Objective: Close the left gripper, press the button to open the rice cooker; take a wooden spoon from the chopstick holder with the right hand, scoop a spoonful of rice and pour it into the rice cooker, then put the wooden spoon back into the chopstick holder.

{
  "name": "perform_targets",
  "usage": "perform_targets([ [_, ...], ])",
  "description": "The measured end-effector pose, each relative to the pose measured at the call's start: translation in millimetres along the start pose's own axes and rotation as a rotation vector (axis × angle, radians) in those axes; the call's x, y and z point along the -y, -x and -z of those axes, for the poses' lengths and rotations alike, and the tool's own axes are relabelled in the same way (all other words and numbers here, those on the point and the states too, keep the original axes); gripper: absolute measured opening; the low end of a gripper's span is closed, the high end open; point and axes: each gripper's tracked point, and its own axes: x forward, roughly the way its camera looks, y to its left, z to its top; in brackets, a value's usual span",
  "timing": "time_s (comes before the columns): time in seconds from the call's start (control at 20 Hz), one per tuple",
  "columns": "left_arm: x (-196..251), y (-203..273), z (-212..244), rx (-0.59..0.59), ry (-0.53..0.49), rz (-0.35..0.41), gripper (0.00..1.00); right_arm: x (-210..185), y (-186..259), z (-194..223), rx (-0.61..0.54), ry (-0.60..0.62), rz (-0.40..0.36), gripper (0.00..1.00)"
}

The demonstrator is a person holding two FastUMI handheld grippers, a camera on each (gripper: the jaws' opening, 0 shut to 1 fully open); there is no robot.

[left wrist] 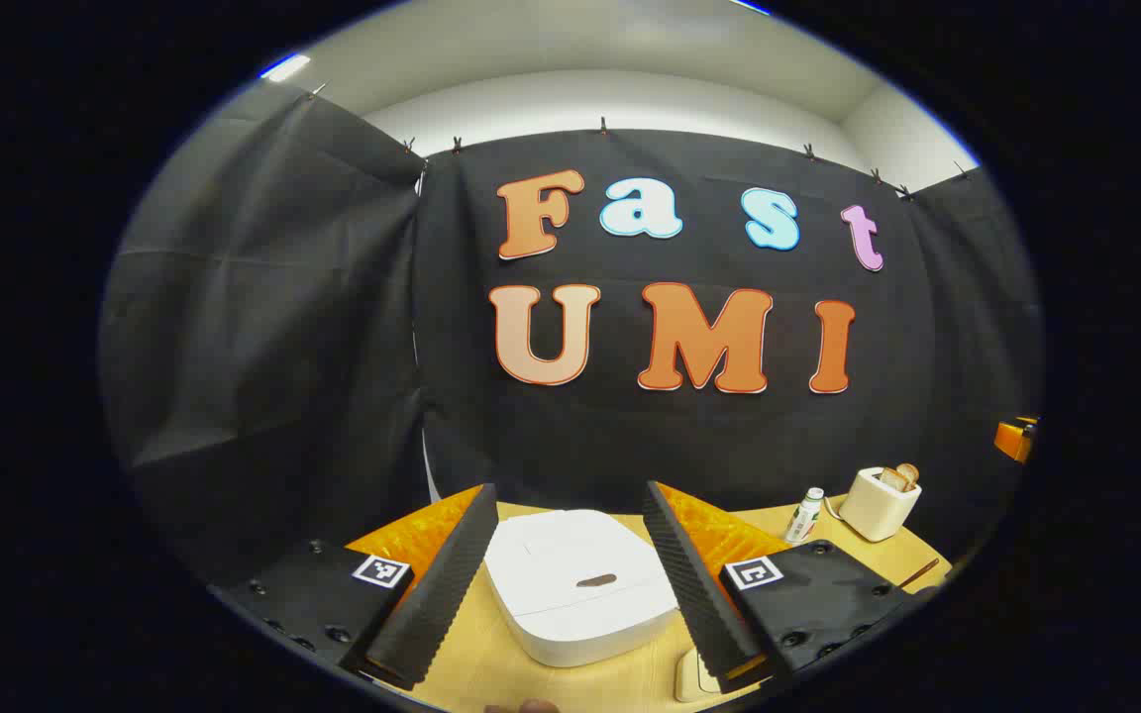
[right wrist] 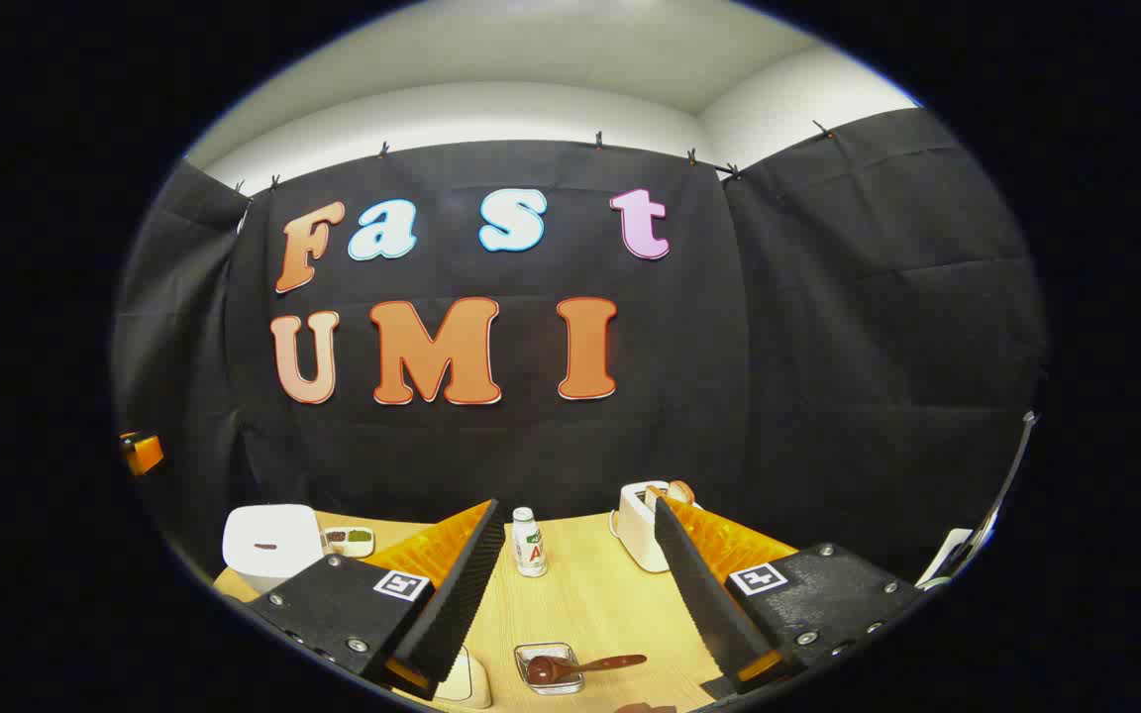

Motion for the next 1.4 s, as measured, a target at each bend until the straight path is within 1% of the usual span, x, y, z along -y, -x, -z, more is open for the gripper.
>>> perform_targets([
  [0.05,-1,0,-1,0.005,-0.007,-0.002,1.0,0,1,0,-0.001,0.002,0.001,0.94],
  [0.5,-5,2,-9,0.018,-0.037,-0.002,1.0,2,8,-4,0.009,0.018,0.012,0.94],
  [0.85,-5,3,-15,0.012,-0.033,-0.008,1.0,7,7,-3,0.003,0.006,0.013,0.94],
  [1.25,1,2,-15,0.011,-0.009,0.018,1.0,16,12,-2,0.002,0.015,0.026,0.94],
  [1.3,1,0,-13,0.002,-0.01,0.024,0.98,17,12,-1,0.001,0.018,0.027,0.94],
  [1.35,2,-1,-13,-0.005,-0.012,0.025,0.98,19,11,-1,0.001,0.021,0.034,0.94],
  [1.4,2,-3,-9,-0.009,-0.012,0.026,0.88,20,11,-2,0.001,0.024,0.039,0.94],
])
